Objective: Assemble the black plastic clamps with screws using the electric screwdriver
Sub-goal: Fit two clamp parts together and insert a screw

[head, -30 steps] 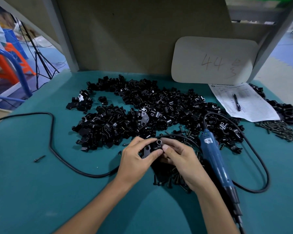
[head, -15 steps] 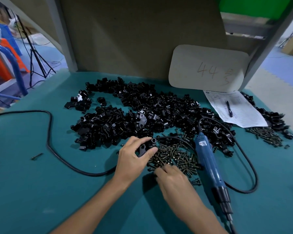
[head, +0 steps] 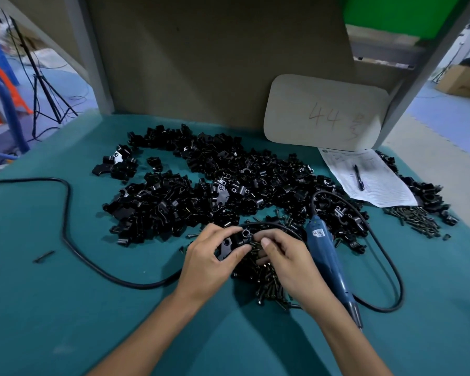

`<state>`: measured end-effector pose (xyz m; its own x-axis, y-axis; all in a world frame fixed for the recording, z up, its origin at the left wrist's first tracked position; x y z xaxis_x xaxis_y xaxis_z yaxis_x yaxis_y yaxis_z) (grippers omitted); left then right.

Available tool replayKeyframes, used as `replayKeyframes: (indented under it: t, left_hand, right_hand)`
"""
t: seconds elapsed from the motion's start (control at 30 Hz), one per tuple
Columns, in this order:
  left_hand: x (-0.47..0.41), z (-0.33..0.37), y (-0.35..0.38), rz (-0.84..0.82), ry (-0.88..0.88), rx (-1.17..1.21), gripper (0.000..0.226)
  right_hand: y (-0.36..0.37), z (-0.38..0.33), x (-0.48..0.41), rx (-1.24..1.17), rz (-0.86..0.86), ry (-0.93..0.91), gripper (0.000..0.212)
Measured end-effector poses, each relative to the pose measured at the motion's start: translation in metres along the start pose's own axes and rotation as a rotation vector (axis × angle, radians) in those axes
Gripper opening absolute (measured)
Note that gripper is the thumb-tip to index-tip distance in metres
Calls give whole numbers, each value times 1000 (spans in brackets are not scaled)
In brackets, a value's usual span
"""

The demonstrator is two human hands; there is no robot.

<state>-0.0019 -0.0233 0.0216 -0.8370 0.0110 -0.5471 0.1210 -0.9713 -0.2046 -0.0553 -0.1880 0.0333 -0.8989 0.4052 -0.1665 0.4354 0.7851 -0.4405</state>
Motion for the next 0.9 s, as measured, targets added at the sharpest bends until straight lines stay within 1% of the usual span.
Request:
replayKeyframes:
  t: [0.17, 0.27, 0.33, 0.4, 0.47, 0.53, 0.6, 0.67, 0.8, 0.9]
  left_hand:
    - [0, 2, 1, -17, 19, -7, 41]
    - [1, 3, 1, -25, 22, 2, 42]
    - [1, 4, 2, -33, 31, 0, 42]
    - [1, 2, 1, -19, 10, 3, 42]
    - [0, 1, -1, -8, -13, 18, 42]
    - [1, 1, 0, -21, -8, 22, 42]
    - [2, 2, 2, -32, -2, 17, 42]
    - [2, 3, 1, -26, 3, 11, 42]
    - [1, 4, 0, -25, 8, 15, 42]
    - [2, 4, 1, -32, 7, 17, 42]
  right_hand:
    - [1, 0, -9, -39, -59, 20, 21]
    - [0, 1, -14, -216, 13, 90, 12]
    - [1, 3, -13, -265, 49, 97, 8]
    - [3, 4, -10, -213, 40, 53, 9]
    - [4, 3, -8, -173, 12, 11, 14]
    - [2, 5, -9, -162, 7, 17, 15]
    - [1, 9, -12, -165, -9, 59, 9]
    - [2, 9, -15, -121, -38, 69, 5]
    - [6, 5, -18, 63, -81, -34, 24]
    - [8, 0, -16, 141, -65, -96, 35]
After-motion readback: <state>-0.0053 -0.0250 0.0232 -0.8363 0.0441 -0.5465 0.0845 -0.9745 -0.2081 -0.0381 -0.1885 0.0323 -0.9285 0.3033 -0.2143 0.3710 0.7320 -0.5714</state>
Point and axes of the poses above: each hand's wrist, its own x-axis away from the middle knuckle, its own y-axis out of the palm, z = x × y, the point moved 7 cm from there along -x, towards the middle knuckle, and after that the axes turned 15 degrees about z, right-handed, at the moved point
